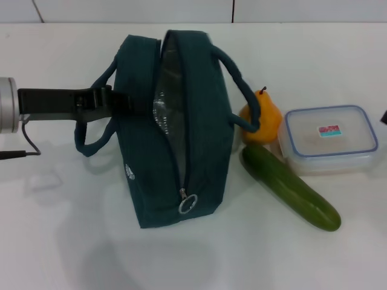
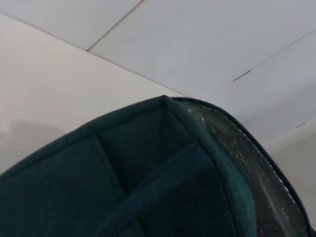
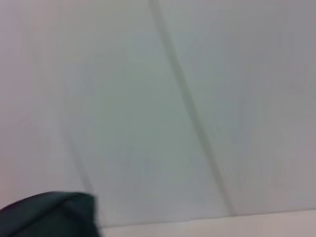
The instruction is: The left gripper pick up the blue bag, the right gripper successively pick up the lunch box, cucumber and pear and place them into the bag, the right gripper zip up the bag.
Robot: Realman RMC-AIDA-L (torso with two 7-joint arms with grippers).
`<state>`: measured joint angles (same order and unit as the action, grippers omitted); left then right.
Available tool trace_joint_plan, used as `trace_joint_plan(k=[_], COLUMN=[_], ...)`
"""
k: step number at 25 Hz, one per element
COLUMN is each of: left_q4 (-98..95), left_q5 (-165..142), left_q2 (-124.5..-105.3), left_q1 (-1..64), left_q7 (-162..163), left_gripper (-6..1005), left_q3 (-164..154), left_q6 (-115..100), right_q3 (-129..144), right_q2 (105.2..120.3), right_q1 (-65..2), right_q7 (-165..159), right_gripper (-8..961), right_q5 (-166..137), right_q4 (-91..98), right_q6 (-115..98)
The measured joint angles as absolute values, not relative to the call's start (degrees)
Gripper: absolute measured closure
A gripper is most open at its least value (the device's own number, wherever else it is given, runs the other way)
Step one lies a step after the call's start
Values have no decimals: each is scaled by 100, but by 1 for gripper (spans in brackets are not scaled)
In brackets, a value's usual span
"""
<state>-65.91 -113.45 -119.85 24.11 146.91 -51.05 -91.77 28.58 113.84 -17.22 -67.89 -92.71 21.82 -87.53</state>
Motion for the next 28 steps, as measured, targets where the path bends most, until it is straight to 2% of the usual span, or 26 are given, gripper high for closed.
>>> trace_joint_plan(k=[5,17,22,28], left_q4=[-6591,-6596,-6594,-6592], left_q5=[-11338,-11293,-11292,-11289], left_q2=[-11981,-11979,-11968,-11957], left_q1=[2430,2461,2464,2470], left_q7=[14621,14619,14617,14609], left_gripper=[955,955,954,954], left_q3=[-5107,-5116,-5116,-5116], left_q6=[-9176,-9170,-9146,-9103], right_q3=[2818,2858,2899,2980], right_q2=[11353,11381,11427,11390], right_q1=[-1814,-2193,-2212,-2167], right_q7=[-7188,-7457,-7638,-8101], right_gripper=[84,85,85,85], right_q5=[-9278,-9302,-9329,-9342], right_q4=[1977,1353,1339,1336], right_q6=[-8198,-7544,-7502,-7546])
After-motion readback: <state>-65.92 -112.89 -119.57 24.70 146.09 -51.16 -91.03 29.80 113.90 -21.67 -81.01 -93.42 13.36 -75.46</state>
